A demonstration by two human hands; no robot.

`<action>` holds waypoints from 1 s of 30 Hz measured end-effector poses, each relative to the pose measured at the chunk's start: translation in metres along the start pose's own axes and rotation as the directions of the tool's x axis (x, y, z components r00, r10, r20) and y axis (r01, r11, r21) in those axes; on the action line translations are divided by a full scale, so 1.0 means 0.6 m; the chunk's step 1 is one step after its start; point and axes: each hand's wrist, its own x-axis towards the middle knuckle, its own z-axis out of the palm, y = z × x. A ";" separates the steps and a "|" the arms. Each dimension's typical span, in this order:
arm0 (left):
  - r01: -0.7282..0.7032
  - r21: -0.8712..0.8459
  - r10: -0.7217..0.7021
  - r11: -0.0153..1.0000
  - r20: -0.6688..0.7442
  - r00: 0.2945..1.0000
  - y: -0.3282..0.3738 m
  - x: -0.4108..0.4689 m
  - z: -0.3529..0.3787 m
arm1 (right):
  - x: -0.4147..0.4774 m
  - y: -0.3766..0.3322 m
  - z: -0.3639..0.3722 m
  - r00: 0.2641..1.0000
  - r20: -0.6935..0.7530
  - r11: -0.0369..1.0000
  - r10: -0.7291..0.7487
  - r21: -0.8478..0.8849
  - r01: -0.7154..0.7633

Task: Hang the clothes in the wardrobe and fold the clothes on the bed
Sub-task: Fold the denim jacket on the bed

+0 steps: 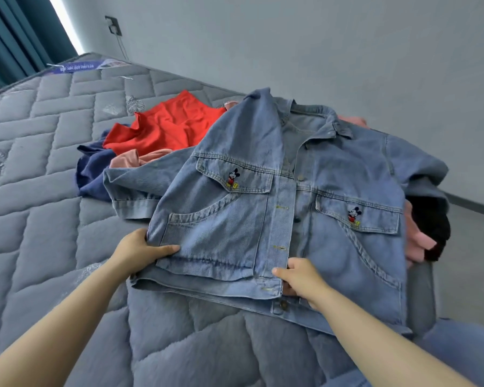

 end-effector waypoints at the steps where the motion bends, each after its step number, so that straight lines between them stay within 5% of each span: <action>1: -0.021 -0.010 0.021 1.000 -0.008 1.000 -0.002 -0.003 -0.003 | -0.005 0.003 0.001 1.000 -0.006 1.000 -0.010 0.006 0.010; 8: -0.060 0.054 0.060 0.997 0.009 0.998 -0.013 -0.015 -0.003 | -0.034 0.023 0.002 0.989 -0.119 0.983 -0.091 -0.171 0.070; 15: -0.151 0.172 0.175 0.973 -0.131 0.976 -0.013 -0.023 0.013 | -0.063 -0.009 0.005 0.957 -0.225 0.833 -0.181 -0.552 0.028; 18: -0.230 0.113 0.250 0.967 -0.221 0.943 0.007 -0.023 0.010 | -0.065 -0.032 -0.006 0.936 -0.240 0.812 -0.258 -0.578 0.075; 22: -0.276 -0.082 0.228 0.958 -0.370 0.900 0.039 0.000 -0.004 | -0.052 -0.081 -0.006 0.933 -0.130 0.817 -0.335 -0.534 0.219; 25: -0.181 -0.347 0.052 0.920 -0.348 0.936 0.065 0.046 -0.027 | -0.039 -0.127 0.004 0.923 -0.060 0.814 -0.381 -0.495 0.304; 27: -0.091 -0.655 -0.067 0.750 -0.212 0.975 0.083 0.076 -0.036 | -0.030 -0.157 0.011 0.916 -0.032 0.815 -0.399 -0.471 0.339; 30: 0.030 -0.825 -0.216 0.564 -0.113 0.970 0.104 0.120 -0.036 | -0.013 -0.195 0.020 0.906 -0.005 0.813 -0.423 -0.444 0.377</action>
